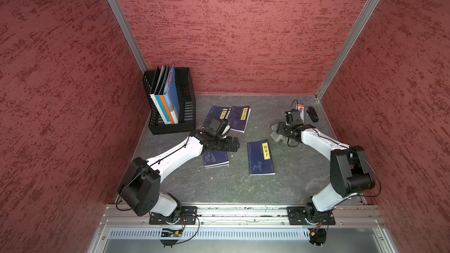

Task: Wipe the cover of the book
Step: Place the cleaning item at the center of the board, then pick up the book from the center of the board.

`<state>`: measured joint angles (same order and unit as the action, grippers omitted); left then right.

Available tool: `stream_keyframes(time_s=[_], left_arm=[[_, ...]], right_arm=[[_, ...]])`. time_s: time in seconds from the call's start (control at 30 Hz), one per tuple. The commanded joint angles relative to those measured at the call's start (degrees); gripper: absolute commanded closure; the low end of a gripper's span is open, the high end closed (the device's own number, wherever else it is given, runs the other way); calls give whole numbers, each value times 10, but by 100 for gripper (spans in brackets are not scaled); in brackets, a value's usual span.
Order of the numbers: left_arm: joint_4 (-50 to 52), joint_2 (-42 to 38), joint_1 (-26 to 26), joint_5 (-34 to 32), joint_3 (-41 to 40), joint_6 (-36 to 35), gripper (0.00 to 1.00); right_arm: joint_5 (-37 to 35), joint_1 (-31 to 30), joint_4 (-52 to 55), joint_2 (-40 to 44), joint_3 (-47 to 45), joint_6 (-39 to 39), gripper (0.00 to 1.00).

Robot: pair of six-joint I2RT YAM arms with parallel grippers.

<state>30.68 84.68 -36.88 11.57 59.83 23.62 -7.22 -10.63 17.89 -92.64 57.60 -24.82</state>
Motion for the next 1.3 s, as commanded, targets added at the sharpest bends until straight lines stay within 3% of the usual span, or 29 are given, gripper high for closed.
stream_keyframes(time_s=[0.0,0.3,0.63,0.77,1.03,1.27], left_arm=[[-22,14,-11,-2,18,7,1],[-48,38,-27,4,18,21,1],[-86,89,-65,2,21,50,1],[-110,102,-72,8,13,70,2],[-137,147,-98,17,23,96,4],[-153,166,-107,23,23,120,7]], right_arm=[[-22,2,5,5,-5,2,29],[13,-15,21,83,-31,-14,27],[43,-153,39,138,-116,-70,31],[45,-173,44,162,-155,-92,34],[52,-184,31,158,-220,-111,45],[63,-184,15,159,-241,-112,63]])
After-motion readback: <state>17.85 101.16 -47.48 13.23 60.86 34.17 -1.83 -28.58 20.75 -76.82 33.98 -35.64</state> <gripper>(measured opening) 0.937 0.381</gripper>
